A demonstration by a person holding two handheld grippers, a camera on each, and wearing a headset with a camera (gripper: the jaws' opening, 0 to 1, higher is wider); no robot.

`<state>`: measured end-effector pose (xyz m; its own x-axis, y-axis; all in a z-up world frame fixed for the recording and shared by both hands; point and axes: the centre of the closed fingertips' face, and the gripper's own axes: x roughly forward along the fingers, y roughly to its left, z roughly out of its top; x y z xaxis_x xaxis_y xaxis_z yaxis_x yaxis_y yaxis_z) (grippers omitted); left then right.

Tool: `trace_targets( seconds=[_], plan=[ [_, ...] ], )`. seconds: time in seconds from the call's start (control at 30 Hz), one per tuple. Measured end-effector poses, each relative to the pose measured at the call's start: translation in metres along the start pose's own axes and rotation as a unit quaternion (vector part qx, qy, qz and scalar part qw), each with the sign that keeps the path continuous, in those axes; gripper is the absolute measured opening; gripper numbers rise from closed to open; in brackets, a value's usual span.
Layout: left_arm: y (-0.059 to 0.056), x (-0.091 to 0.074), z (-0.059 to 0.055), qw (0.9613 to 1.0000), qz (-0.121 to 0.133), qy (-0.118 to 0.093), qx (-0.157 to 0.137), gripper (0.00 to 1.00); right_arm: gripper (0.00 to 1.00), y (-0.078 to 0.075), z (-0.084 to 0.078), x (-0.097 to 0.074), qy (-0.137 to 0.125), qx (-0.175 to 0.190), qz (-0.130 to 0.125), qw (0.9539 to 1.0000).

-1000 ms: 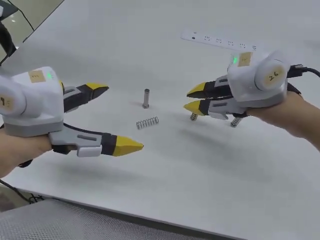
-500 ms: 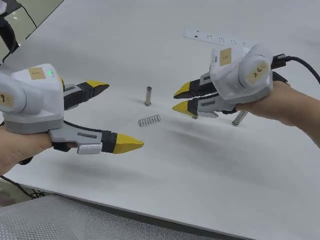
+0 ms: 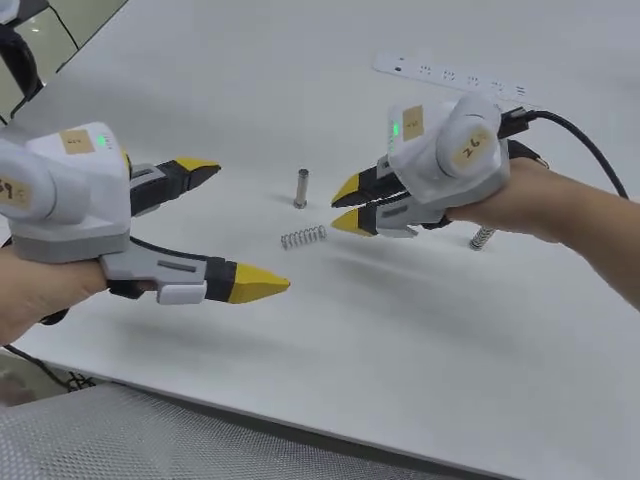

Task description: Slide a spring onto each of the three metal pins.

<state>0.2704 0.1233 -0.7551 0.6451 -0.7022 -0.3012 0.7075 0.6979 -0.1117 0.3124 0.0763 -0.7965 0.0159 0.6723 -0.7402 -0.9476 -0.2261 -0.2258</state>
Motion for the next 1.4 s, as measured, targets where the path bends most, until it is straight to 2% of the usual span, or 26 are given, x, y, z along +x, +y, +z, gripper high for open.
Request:
trace_targets(
  seconds=[0.23, 0.8, 1.4],
  plan=[
    [0.000, 0.001, -0.001, 1.0000, -0.001, 0.001, -0.001, 0.97, 0.09, 0.003, -0.006, 0.015, 0.020, -0.016, 0.018, 0.9995],
    [0.000, 0.001, -0.004, 1.0000, -0.001, 0.003, -0.002, 0.96, 0.09, 0.007, -0.015, 0.041, 0.057, -0.046, 0.035, 0.9967],
    [0.002, -0.002, -0.005, 1.0000, 0.002, 0.003, -0.005, 0.96, 0.08, 0.012, -0.018, 0.048, 0.072, -0.046, 0.041, 0.9955]
  ],
)
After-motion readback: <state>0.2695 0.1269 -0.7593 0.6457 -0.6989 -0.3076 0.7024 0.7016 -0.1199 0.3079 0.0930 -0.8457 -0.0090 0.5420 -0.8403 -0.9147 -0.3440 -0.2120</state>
